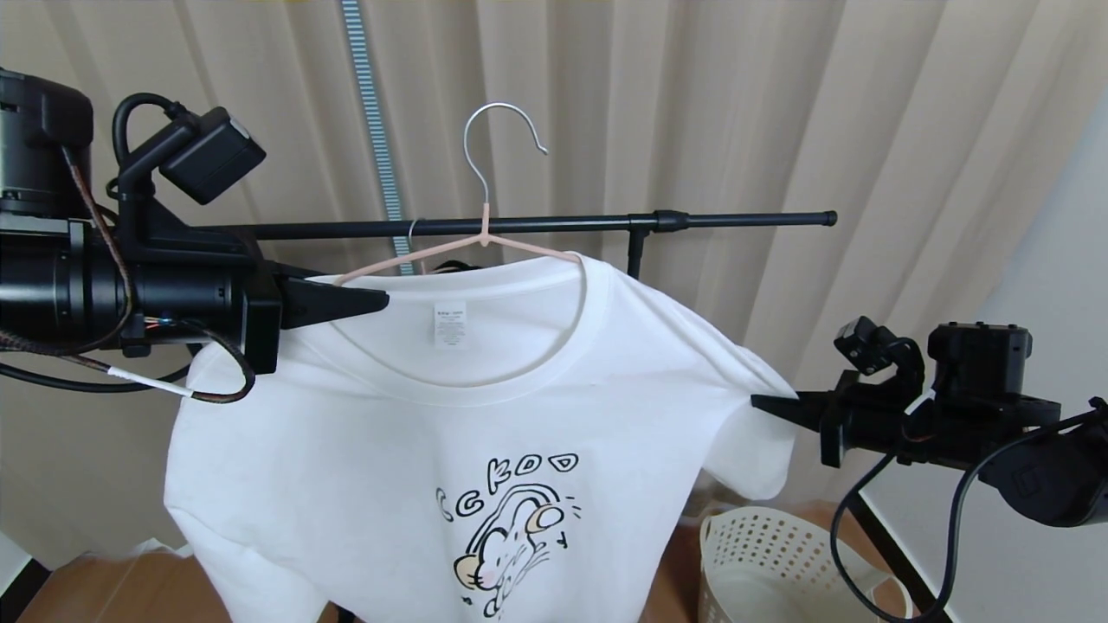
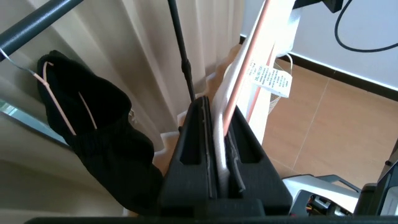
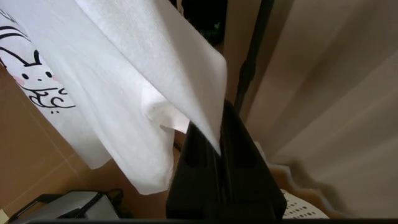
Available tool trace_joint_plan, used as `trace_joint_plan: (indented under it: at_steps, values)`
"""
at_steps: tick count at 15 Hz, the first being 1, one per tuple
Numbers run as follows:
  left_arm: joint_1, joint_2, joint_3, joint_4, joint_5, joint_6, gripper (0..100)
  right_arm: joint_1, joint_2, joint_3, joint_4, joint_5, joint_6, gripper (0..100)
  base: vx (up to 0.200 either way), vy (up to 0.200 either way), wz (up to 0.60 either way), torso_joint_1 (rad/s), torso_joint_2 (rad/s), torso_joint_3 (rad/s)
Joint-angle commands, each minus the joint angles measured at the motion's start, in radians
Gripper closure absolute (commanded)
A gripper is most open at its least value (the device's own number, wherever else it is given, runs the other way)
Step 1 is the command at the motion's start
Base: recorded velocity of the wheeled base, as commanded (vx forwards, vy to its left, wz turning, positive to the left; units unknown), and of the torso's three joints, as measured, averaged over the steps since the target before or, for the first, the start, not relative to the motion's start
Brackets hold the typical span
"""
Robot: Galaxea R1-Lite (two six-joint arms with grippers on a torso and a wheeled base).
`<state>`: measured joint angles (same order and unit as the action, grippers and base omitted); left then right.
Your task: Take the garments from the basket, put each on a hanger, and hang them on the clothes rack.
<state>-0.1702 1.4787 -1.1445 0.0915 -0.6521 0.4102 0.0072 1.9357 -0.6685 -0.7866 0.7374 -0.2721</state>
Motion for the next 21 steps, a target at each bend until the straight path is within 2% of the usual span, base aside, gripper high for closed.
trace_joint_plan:
  at_steps: [1, 5, 6, 10, 14, 16, 18, 19, 21]
  values:
    - [0.000, 0.003, 0.006, -0.003, 0.000, -0.001, 100, 0.000, 0.002, 0.001, 0.000, 0.000, -0.001, 100, 0.000, 0.000, 0.00, 0.000, 0.00, 0.000]
    - [0.000, 0.005, 0.011, -0.006, 0.003, -0.002, 100, 0.007, -0.011, 0.017, -0.008, -0.030, -0.001, 100, 0.000, 0.000, 0.00, 0.000, 0.00, 0.000]
    - [0.000, 0.005, 0.011, -0.006, 0.003, -0.007, 100, 0.007, -0.011, 0.021, -0.008, -0.030, -0.001, 0, 0.000, 0.000, 0.00, 0.000, 0.00, 0.000]
    - [0.000, 0.005, 0.012, -0.006, 0.006, -0.016, 100, 0.016, -0.077, 0.052, -0.008, -0.026, -0.004, 0, 0.000, 0.000, 0.00, 0.000, 0.00, 0.000]
    - [0.000, 0.005, 0.022, -0.006, 0.008, -0.022, 100, 0.108, -0.201, 0.093, 0.004, -0.036, 0.001, 0, 0.000, 0.000, 0.00, 0.000, 0.00, 0.000]
    - [0.000, 0.005, 0.031, -0.006, 0.014, -0.022, 100, 0.192, -0.287, 0.113, 0.004, -0.127, 0.053, 0, 0.000, 0.000, 0.00, 0.000, 0.00, 0.000]
    - [-0.002, 0.005, 0.035, -0.006, 0.039, -0.024, 100, 0.263, -0.333, 0.104, 0.001, -0.222, 0.148, 0, 0.000, 0.000, 0.00, 0.000, 0.00, 0.000]
    - [-0.002, 0.008, 0.037, -0.006, 0.052, -0.028, 100, 0.315, -0.356, 0.090, 0.000, -0.300, 0.205, 0, 0.000, 0.000, 0.00, 0.000, 0.00, 0.000]
    - [-0.002, 0.018, 0.035, -0.006, 0.057, -0.053, 100, 0.358, -0.365, 0.070, 0.003, -0.359, 0.238, 0, 0.000, 0.000, 0.00, 0.000, 0.00, 0.000]
